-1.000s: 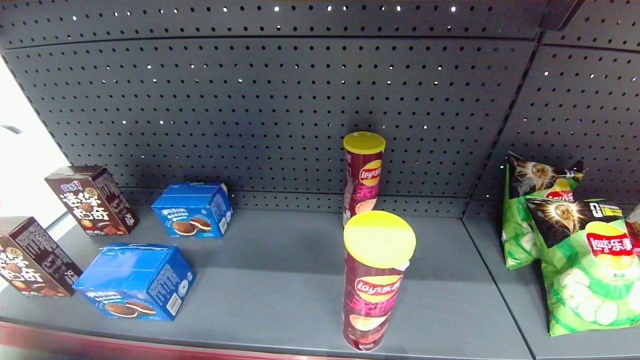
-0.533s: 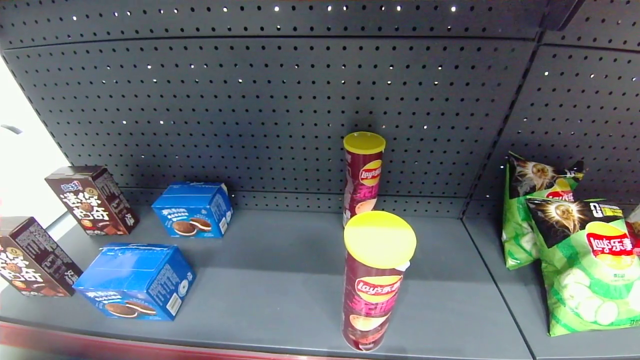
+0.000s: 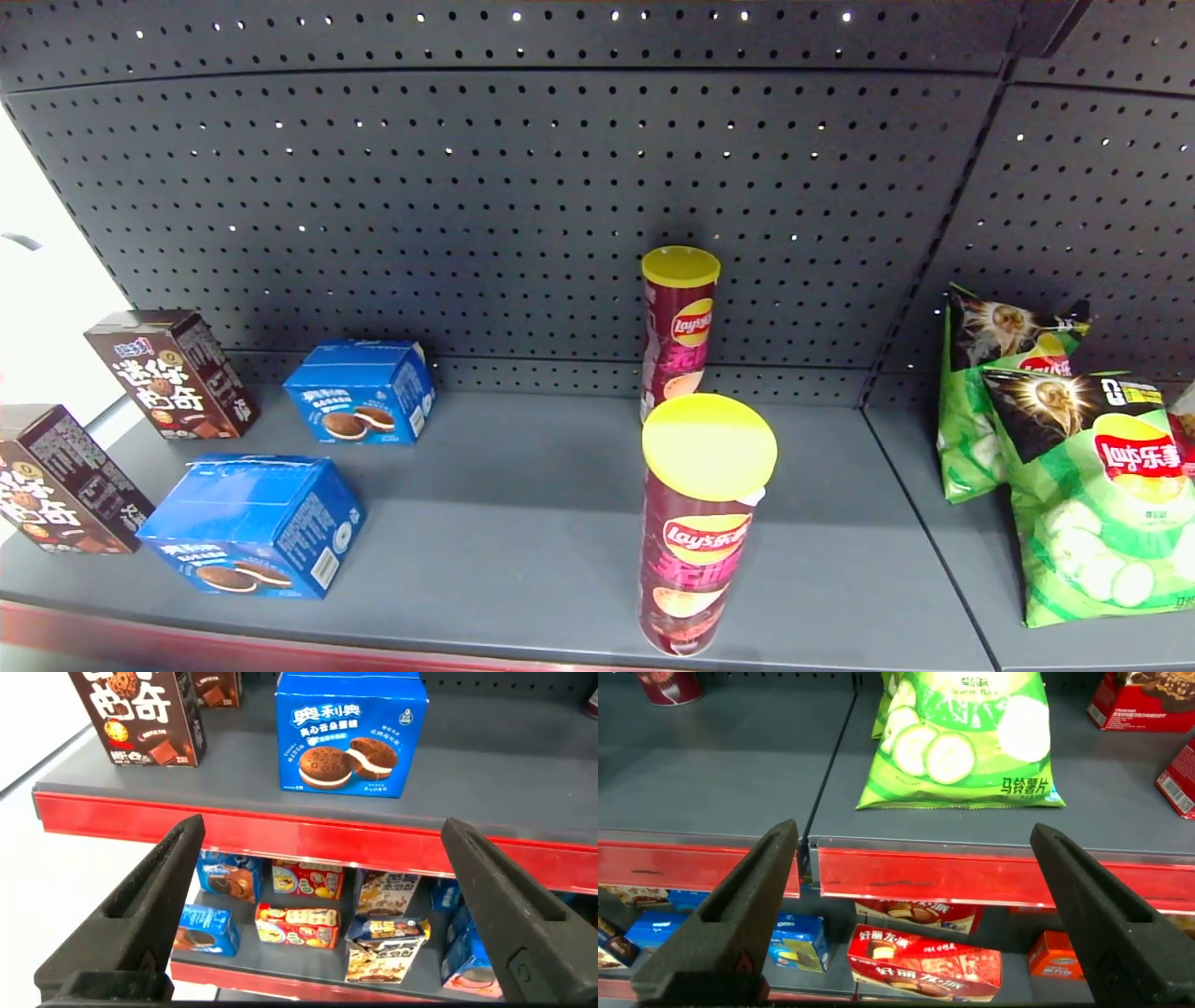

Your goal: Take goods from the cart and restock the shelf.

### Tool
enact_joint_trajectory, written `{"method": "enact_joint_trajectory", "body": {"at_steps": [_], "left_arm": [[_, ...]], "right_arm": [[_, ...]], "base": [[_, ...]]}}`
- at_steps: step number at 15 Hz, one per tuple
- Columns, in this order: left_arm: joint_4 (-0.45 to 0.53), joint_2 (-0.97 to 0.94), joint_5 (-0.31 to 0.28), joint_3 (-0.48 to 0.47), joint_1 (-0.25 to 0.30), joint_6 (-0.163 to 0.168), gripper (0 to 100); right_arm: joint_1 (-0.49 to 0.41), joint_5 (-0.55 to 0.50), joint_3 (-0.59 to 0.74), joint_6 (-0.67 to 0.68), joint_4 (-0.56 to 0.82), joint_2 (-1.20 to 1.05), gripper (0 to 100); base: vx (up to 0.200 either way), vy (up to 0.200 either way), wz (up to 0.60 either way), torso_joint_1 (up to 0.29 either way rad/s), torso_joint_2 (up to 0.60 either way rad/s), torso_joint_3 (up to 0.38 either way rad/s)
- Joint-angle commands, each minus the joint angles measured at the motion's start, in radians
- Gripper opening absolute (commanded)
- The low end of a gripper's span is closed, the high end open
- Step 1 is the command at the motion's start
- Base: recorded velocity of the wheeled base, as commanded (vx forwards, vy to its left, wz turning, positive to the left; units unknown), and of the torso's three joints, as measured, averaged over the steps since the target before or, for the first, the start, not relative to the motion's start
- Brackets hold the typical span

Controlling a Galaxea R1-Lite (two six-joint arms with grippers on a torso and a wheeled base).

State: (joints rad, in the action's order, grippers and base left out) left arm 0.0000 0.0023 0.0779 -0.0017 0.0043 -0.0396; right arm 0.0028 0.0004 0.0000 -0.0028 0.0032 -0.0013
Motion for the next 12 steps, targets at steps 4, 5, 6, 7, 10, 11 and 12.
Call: {"method": "enact_joint_trajectory", "body": {"at_steps": [4,5,6,7,10,11,12], "left_arm": [[0.0,-0.002,0.0,0.0,0.0,0.0,100],[0.0,-0.002,0.0,0.0,0.0,0.0,100],[0.0,-0.002,0.0,0.0,0.0,0.0,100],[0.0,-0.002,0.002,0.0,0.0,0.0,100],[0.0,-0.001,0.002,0.0,-0.001,0.0,100],[0.0,-0.001,0.002,0.0,-0.001,0.0,100],[0.0,-0.001,0.0,0.0,0.0,0.001,100]], "right_arm": [[0.0,0.0,0.0,0.0,0.0,0.001,100],[0.0,0.001,0.0,0.0,0.0,0.001,100],[-0.001,0.001,0.0,0.0,0.001,0.001,100],[-0.001,0.001,0.0,0.001,0.003,0.001,100],[-0.001,0.001,0.0,0.001,0.001,0.001,100],[0.0,0.001,0.0,0.0,0.001,0.001,100],[0.0,0.001,0.0,0.001,0.001,0.001,100]], "base": [[0.0,0.0,0.0,0.0,0.0,0.0],[0.0,0.0,0.0,0.0,0.0,0.0],[0.0,0.0,0.0,0.0,0.0,0.0],[0.0,0.0,0.0,0.0,0.0,0.0],[0.0,0.0,0.0,0.0,0.0,0.0],[0.0,0.0,0.0,0.0,0.0,0.0],[0.0,0.0,0.0,0.0,0.0,0.0]]}}
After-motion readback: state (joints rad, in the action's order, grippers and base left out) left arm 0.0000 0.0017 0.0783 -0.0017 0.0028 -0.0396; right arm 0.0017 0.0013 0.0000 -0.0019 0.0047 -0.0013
